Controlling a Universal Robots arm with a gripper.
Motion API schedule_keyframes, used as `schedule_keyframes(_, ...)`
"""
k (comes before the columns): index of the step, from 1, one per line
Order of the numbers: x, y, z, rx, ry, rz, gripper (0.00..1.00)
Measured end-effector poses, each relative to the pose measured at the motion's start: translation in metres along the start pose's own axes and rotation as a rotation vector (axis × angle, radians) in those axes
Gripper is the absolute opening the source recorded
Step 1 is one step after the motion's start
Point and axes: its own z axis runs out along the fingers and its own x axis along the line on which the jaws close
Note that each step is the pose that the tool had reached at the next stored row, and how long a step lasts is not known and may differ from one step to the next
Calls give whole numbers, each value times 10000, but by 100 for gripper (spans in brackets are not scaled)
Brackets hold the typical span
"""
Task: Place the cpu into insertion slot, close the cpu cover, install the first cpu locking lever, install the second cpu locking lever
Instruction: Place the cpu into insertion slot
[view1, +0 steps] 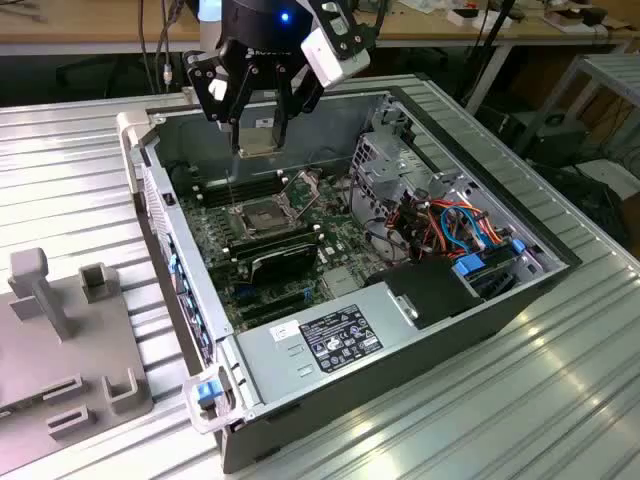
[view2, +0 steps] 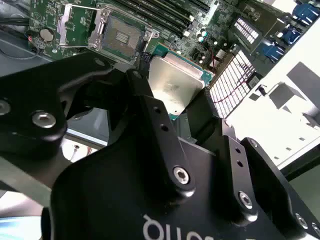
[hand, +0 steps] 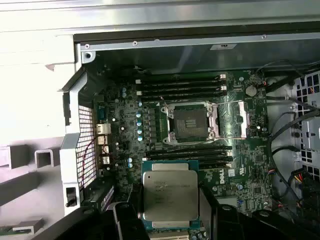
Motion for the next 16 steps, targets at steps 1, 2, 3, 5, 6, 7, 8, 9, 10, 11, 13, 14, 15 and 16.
schedule_keyframes(1,0,0,0,0,0,0,55)
schedule_keyframes(2,0,0,0,0,0,0,55)
schedule_keyframes(3,0,0,0,0,0,0,55)
schedule_keyframes(5,-1,3,1,-2,-1,0,55)
schedule_keyframes(6,-1,6,2,-2,-1,0,55)
schedule_keyframes(7,0,14,1,-1,-1,3,55)
schedule_keyframes(8,-2,27,2,1,0,2,55)
schedule_keyframes(9,-3,34,2,1,0,17,55)
schedule_keyframes(10,-4,35,3,3,-6,139,55)
schedule_keyframes(11,-4,35,3,7,-11,264,55)
schedule_keyframes(13,-4,38,4,12,-24,536,55)
schedule_keyframes(14,-5,39,5,15,-30,671,55)
schedule_keyframes(15,-9,43,6,16,-31,704,55)
schedule_keyframes(16,-30,58,7,17,-31,704,55)
